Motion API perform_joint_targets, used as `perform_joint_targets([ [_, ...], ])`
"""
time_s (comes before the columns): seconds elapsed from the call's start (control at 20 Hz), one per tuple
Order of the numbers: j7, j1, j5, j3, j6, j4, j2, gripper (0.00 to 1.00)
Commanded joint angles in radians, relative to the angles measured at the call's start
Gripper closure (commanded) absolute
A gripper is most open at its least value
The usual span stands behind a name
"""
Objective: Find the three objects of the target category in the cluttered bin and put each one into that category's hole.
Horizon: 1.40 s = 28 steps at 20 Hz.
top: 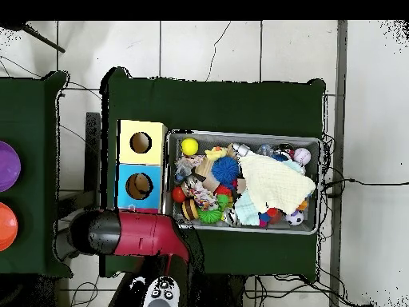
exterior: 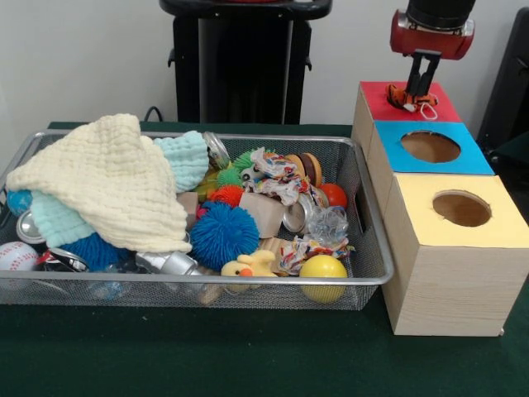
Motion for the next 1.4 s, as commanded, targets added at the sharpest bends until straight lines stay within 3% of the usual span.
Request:
perform_joint_targets([
  [0.05,0.214,-0.005,0.044,0.061,0.122,0.03,-0.003,1.0],
  [0.45,0.225,0.019,0.027,0.039,0.185,-0.01,-0.019,1.0],
  [1.1,0.194,0.013,0.002,0.032,0.164,-0.028,-0.001,1.0],
  [1.4,0.103,0.021,-0.086,0.019,0.099,-0.018,0.01,1.0],
])
